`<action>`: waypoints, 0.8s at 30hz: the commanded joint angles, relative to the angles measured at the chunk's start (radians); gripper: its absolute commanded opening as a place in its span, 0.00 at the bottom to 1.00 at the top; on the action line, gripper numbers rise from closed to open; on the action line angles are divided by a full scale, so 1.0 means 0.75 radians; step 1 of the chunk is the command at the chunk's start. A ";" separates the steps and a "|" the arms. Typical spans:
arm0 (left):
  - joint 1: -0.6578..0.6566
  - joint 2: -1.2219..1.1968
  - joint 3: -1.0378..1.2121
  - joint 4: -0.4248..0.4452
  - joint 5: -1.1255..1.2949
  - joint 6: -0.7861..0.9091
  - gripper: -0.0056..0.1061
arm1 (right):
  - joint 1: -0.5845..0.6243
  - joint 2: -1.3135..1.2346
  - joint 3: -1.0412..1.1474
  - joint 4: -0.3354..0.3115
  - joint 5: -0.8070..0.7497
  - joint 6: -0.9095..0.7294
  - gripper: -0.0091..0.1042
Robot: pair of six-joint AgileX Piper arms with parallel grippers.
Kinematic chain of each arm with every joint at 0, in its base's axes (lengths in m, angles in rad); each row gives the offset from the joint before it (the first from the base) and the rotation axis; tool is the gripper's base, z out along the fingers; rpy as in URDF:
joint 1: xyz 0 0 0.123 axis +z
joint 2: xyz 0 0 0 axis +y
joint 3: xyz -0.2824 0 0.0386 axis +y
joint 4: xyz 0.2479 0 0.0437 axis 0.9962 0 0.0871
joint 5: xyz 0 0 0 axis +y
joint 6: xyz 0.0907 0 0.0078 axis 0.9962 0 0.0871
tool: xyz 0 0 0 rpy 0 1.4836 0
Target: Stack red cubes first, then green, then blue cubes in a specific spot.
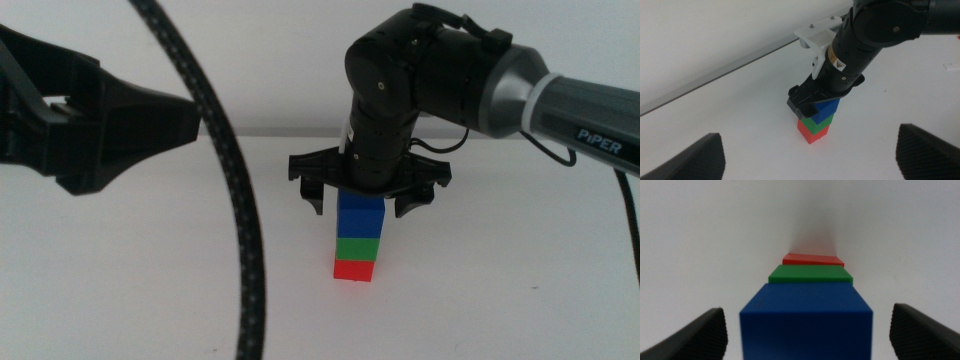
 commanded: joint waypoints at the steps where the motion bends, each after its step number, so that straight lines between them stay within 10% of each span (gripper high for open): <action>1: 0.002 -0.003 0.004 -0.009 -0.022 -0.002 0.87 | -0.010 -0.053 0.001 -0.005 0.126 -0.009 0.85; 13: 0.002 -0.003 0.004 -0.009 -0.022 -0.002 0.87 | -0.129 -0.651 0.129 -0.010 0.042 -0.272 0.85; 24: 0.002 -0.003 0.004 0.022 -0.022 -0.002 0.87 | -0.650 -1.540 1.101 0.134 -0.611 -0.879 0.85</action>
